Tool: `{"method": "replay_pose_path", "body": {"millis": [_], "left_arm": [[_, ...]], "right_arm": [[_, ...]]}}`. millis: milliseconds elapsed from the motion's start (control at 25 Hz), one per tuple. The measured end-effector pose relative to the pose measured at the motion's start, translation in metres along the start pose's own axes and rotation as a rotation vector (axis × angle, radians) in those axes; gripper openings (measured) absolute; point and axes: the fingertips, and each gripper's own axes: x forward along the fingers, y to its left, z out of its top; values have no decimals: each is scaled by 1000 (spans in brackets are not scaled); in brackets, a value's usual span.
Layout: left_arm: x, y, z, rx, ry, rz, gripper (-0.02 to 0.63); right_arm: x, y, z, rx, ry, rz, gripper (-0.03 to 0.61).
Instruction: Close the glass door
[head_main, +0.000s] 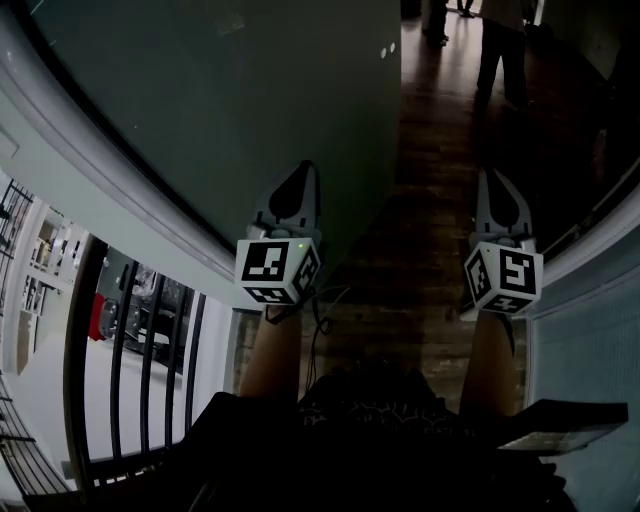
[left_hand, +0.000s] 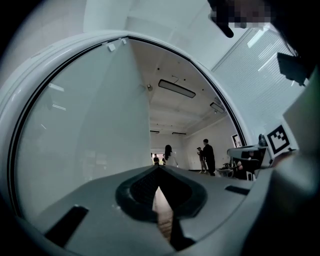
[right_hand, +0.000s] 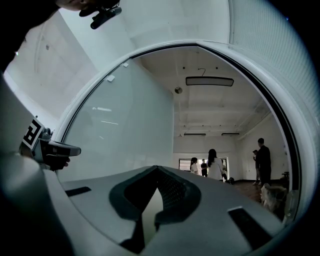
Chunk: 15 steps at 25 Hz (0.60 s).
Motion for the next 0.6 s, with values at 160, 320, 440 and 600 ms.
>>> {"method": "replay_pose_path", "body": {"millis": [160,320,440,600], "left_arm": [[0,5,-1,-8,-3,17,2],[1,8,0,-12,1,28,2],[19,11,-4,-12,4,48,2],[52,11,-11,-12,13,76,2]], "right_arm": [[4,5,-2,-7,8,13,2],[11,4,0,-7,9,25,2],[33,-6,-7,-6,13,43,2],[71,-23,-21,1,18,79,2]]}}
